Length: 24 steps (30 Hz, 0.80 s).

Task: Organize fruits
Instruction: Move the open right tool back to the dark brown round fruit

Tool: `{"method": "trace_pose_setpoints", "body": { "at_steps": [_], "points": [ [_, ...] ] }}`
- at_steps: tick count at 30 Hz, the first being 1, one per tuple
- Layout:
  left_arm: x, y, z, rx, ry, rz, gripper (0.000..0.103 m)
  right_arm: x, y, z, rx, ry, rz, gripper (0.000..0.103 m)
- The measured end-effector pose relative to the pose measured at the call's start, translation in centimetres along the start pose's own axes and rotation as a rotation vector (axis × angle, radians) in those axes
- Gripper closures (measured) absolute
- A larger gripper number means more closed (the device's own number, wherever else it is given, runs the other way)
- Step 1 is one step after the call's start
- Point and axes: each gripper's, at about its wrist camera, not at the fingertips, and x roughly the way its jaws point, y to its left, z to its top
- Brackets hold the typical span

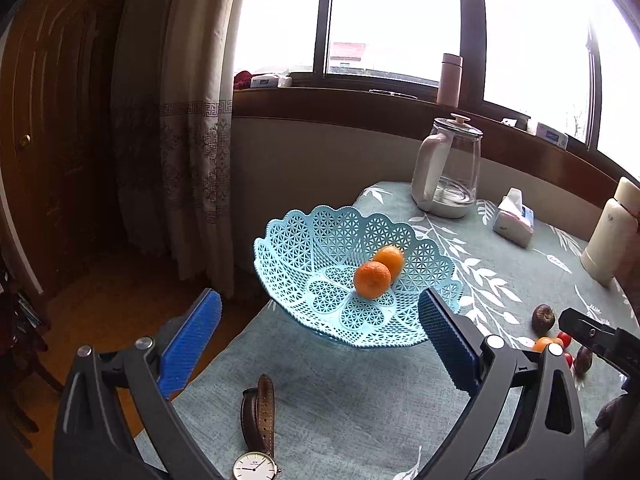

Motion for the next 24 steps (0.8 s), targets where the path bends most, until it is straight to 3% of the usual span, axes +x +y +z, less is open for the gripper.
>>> {"method": "trace_pose_setpoints", "body": {
  "at_steps": [11, 24],
  "points": [
    [-0.8, -3.2, -0.3, 0.075, 0.001, -0.041, 0.003, -3.5, -7.0, -0.1, 0.068, -0.038, -0.135, 0.030],
    [-1.1, -7.2, -1.1, 0.160, 0.021, -0.111, 0.003, -3.0, -11.1, -1.1, 0.052, 0.054, -0.270, 0.030]
  ]
}}
